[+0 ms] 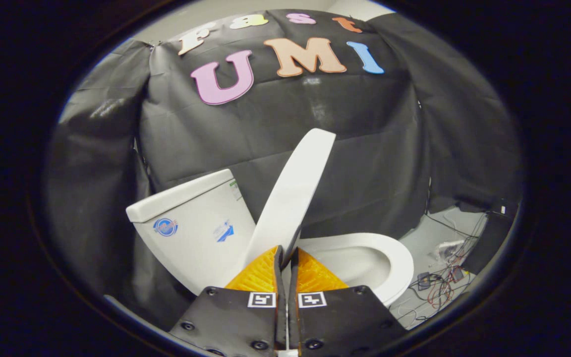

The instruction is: Open the toilet lid.

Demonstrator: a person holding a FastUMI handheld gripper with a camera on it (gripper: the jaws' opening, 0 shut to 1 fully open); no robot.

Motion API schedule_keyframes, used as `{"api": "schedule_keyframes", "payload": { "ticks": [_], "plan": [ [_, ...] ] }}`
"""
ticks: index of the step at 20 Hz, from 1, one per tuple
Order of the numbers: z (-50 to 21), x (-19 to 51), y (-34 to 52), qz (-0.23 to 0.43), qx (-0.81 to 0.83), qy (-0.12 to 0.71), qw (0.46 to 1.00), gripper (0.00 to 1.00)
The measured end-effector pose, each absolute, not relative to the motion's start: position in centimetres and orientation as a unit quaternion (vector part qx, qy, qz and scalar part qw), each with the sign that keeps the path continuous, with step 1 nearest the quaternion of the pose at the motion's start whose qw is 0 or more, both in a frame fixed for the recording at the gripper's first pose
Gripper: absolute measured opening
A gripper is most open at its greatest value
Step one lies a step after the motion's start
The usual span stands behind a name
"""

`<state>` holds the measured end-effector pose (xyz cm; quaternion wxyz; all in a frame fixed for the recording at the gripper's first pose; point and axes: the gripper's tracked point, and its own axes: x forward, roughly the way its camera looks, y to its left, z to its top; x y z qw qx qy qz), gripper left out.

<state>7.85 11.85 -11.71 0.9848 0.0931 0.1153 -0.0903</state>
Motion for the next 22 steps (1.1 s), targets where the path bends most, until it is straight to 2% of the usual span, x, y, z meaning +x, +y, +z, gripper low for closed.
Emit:
{"api": "schedule_keyframes", "payload": {
  "ticks": [16,22],
  "plan": [
    [-9.2,10.7,16.9,-0.083,0.144,0.06,0.984,0.02],
    [-8.6,11.9,19.3,-0.057,0.132,0.056,0.988,0.02]
  ]
}}
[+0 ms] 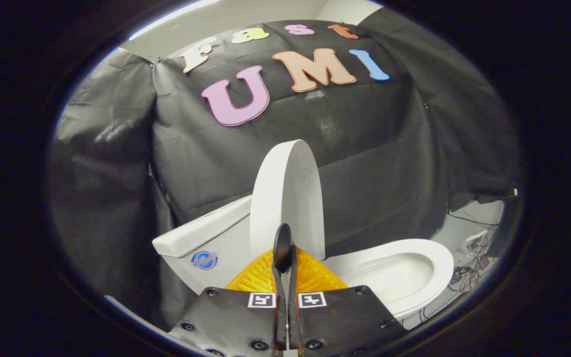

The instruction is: Open the toilet lid.

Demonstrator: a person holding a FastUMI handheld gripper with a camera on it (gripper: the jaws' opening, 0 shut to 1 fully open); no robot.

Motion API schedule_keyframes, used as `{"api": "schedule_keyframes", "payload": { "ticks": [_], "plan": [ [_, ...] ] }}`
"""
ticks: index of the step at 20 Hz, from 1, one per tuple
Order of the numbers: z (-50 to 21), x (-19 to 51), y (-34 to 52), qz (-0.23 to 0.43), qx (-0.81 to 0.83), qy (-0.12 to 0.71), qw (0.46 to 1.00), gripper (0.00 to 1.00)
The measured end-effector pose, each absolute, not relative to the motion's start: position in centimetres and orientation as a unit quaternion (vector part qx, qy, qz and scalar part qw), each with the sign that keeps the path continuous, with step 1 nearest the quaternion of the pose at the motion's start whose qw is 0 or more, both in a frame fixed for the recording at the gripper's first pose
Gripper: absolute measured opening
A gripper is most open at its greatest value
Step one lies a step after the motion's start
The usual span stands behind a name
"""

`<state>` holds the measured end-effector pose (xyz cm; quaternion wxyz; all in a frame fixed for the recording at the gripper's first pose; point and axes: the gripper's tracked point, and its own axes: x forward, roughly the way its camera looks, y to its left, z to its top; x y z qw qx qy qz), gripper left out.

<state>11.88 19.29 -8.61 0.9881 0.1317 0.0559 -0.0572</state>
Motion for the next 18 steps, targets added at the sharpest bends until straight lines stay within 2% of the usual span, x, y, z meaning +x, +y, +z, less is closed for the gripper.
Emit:
{"api": "schedule_keyframes", "payload": {
  "ticks": [9,11,18],
  "plan": [
    [-8.0,13.3,22.5,-0.01,0.111,0.056,0.992,0.02],
    [-8.1,14.2,23.6,0.007,0.098,0.061,0.993,0.07],
    [-8.5,15.6,27.1,0.036,0.083,0.071,0.993,0.07]
  ]
}}
